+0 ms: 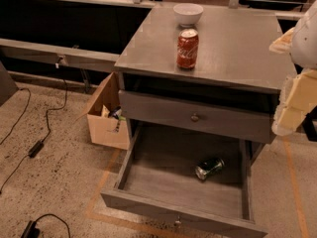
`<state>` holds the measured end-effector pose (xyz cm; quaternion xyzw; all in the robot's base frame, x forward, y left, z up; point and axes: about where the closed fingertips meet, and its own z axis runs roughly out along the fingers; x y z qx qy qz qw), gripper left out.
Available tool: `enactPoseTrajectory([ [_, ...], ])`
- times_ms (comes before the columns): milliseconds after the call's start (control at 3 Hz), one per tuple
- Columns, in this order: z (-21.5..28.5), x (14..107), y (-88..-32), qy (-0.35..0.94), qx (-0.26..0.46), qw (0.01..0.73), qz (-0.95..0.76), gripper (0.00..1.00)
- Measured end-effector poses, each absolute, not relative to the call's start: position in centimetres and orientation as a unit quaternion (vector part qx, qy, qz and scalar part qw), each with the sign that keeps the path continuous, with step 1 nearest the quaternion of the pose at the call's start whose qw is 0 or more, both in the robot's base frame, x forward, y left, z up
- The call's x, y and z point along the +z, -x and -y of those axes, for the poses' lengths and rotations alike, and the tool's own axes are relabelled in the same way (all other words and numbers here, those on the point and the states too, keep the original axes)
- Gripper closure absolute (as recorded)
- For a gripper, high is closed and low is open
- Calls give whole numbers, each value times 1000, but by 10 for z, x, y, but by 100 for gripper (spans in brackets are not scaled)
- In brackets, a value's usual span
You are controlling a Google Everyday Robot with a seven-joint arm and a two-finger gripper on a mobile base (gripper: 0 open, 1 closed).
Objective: Pick green can from middle drawer and place on counter
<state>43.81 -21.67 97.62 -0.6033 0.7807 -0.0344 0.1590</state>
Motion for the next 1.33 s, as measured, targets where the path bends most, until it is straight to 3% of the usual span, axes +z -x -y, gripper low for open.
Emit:
enactPoseTrajectory([
  [667,231,951,-445,598,-35,159,-785,0],
  [1333,290,848,-472,626,18,183,-758,0],
])
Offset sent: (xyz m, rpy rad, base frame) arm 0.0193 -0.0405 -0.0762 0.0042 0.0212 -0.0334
